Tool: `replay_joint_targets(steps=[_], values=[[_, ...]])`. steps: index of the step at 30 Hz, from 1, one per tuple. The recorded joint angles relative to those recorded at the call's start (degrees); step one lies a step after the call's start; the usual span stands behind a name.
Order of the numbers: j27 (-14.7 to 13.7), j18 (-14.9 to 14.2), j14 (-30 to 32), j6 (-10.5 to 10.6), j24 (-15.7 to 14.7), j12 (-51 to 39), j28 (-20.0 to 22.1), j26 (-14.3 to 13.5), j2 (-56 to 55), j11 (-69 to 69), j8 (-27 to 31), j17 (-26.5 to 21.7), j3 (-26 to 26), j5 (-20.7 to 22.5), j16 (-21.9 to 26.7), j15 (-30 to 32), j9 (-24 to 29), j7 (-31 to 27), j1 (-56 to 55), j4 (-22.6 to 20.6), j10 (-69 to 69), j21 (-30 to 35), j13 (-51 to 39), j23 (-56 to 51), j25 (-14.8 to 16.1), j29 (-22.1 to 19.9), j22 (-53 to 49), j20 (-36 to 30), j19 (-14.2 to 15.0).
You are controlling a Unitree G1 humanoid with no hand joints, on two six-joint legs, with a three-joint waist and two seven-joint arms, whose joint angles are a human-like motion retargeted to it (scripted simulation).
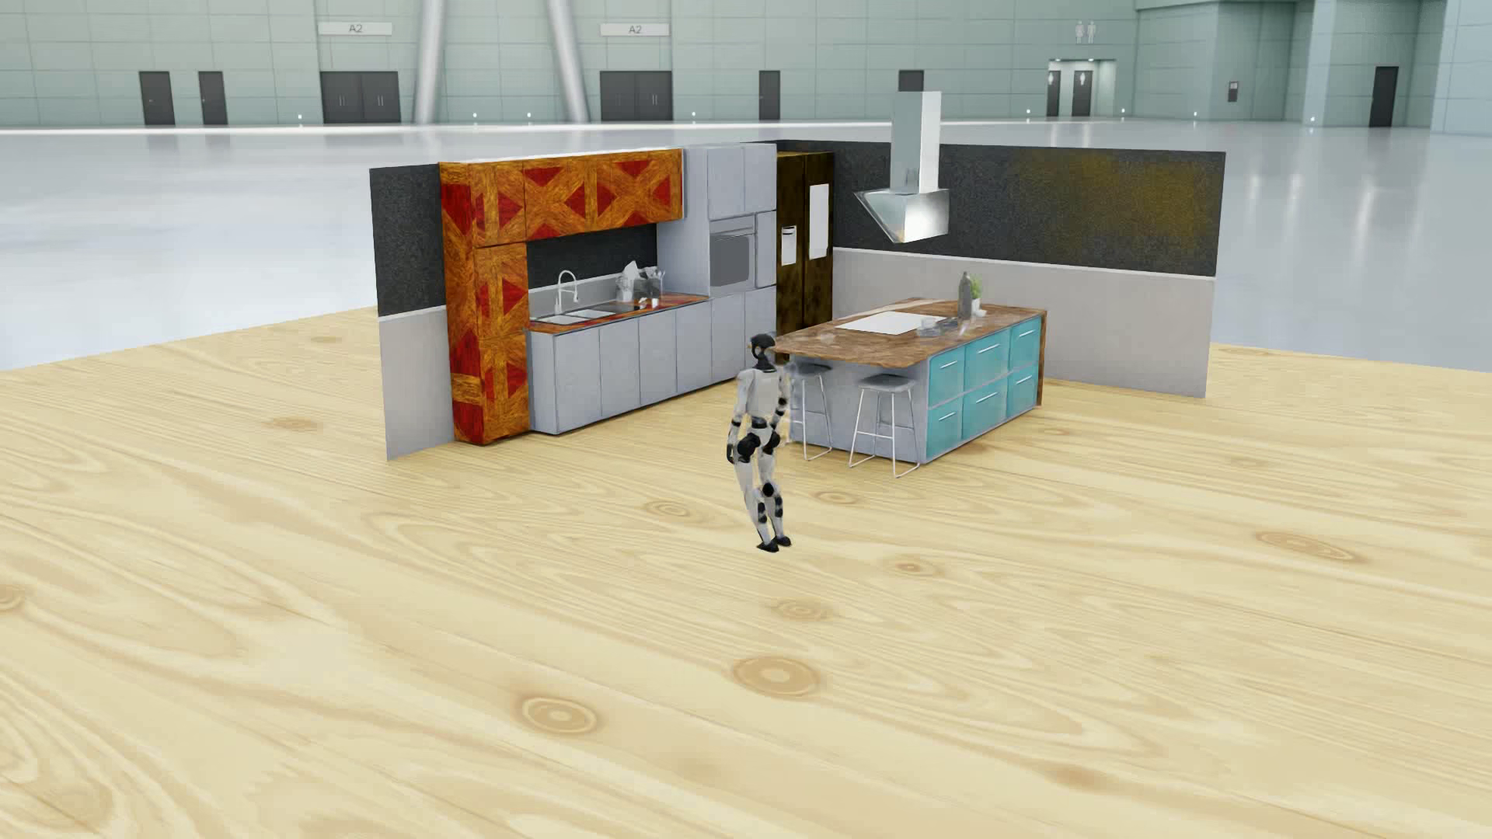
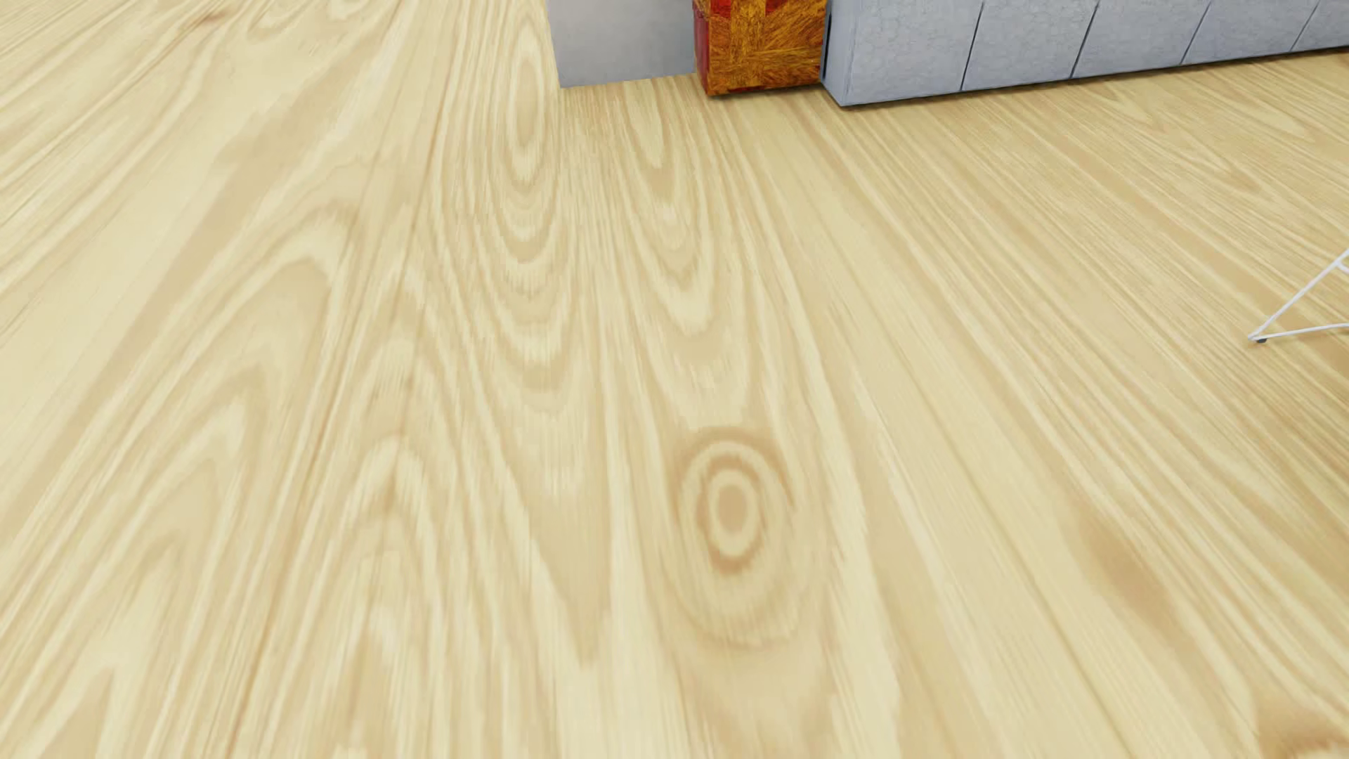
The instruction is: Stand still
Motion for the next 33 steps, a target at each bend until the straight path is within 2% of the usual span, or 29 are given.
replay_joint_targets(steps=[14, 33], values=[[0.0, 0.0, 0.1, 0.7, 0.0, -0.4, 0.0, 0.0, -0.6, 0.4, 0.0, 0.4, -0.1, 0.0, -0.4, -0.4, -0.1, 0.0, -0.1, 0.0, -0.2, 0.6, -0.2, 0.8, 0.0, 0.0, -0.2, -0.6, 0.0], [0.0, 0.0, 0.4, 0.2, 0.0, -0.8, 0.0, 0.0, -0.9, 0.2, 0.0, 0.4, 0.1, 0.2, 0.2, -0.7, -0.6, 0.0, 0.0, 0.0, -1.1, 1.1, -1.0, 0.5, 0.0, 0.0, -0.3, -1.5, 0.0]])
